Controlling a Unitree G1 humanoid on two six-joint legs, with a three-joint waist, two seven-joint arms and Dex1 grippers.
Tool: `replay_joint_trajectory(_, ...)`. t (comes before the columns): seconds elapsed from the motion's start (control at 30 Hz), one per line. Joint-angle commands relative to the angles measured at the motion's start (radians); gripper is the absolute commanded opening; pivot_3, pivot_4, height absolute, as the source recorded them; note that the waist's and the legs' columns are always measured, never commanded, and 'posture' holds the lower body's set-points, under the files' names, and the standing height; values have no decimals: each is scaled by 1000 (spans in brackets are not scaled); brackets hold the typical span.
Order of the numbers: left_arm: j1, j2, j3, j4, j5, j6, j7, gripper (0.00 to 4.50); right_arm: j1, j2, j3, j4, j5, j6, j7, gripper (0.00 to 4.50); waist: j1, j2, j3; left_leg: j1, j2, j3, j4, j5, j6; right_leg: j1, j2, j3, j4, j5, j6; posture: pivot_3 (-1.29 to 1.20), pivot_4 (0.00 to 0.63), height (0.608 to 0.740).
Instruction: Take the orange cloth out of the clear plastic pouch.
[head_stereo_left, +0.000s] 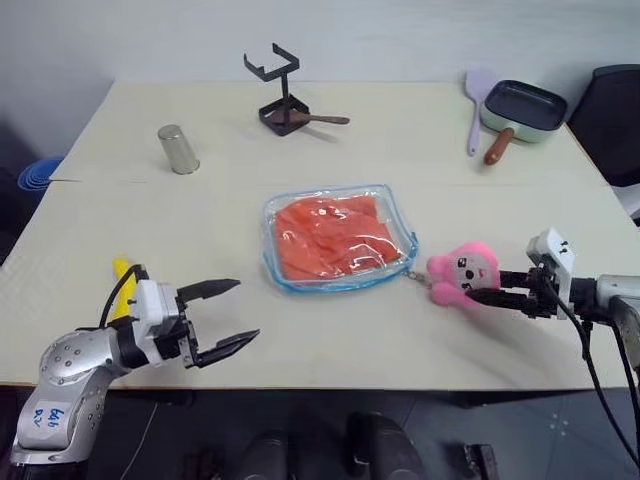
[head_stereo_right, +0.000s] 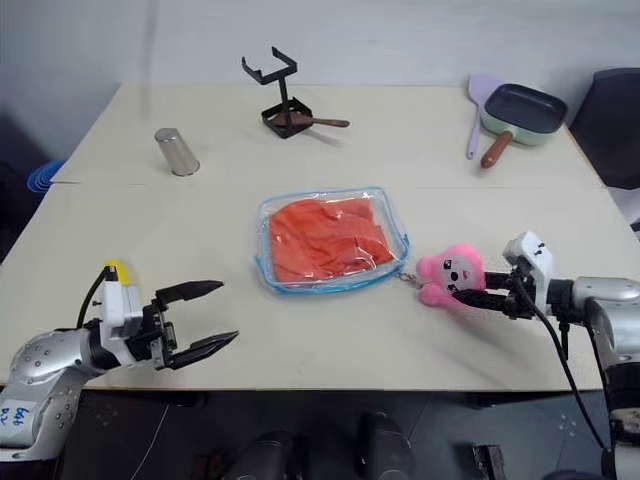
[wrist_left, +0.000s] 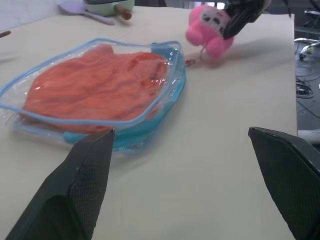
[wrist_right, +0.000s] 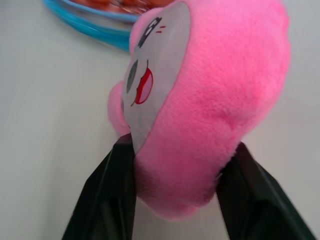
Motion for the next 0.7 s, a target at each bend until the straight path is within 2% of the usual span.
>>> replay_joint_trajectory(0.03,7,8,17,-7,-2,-18,-4,4500,48,-25,-60,-225,120,81,27,932,11,0,0,-1,0,0,0,0,0,0,0,0,-1,0,0,0,150,740)
replay_joint_trajectory(0.13,6,4,9,-3,0,-19,-3,4500,70,50,3,-356,108,86,-64,124,13,0,0,-1,0,0,0,0,0,0,0,0,-1,0,0,0,150,740)
replay_joint_trajectory(0.2,0,-6,-6,-6,-2,-12,5,4500,70,137,68,-395,77,89,-157,124,12,-2,-1,0,0,-1,0,-1,-1,1,0,0,-1,0,0,0,150,740)
replay_joint_trajectory(0.37,-26,-22,-45,-9,5,2,22,4500,62,266,177,-396,-30,-38,-226,124,12,1,1,-2,0,0,0,-1,-1,-1,0,0,-1,0,0,0,150,740)
replay_joint_trajectory(0.53,-56,-11,-100,14,30,7,8,4500,59,271,244,-304,-139,-203,-190,1744,13,0,0,-1,-1,-1,1,0,0,-1,0,-1,-1,0,0,0,150,740)
replay_joint_trajectory(0.6,-80,-2,-128,27,38,37,5,4500,68,259,194,-299,-117,-255,-163,2412,14,0,0,-2,-1,-1,1,0,0,-1,0,0,-1,0,0,0,150,740)
replay_joint_trajectory(0.7,-131,-8,-171,40,44,64,0,4500,121,185,103,-315,-53,-293,-63,3480,19,0,0,-2,-1,-1,1,0,0,-1,0,-1,-1,0,0,0,150,740)
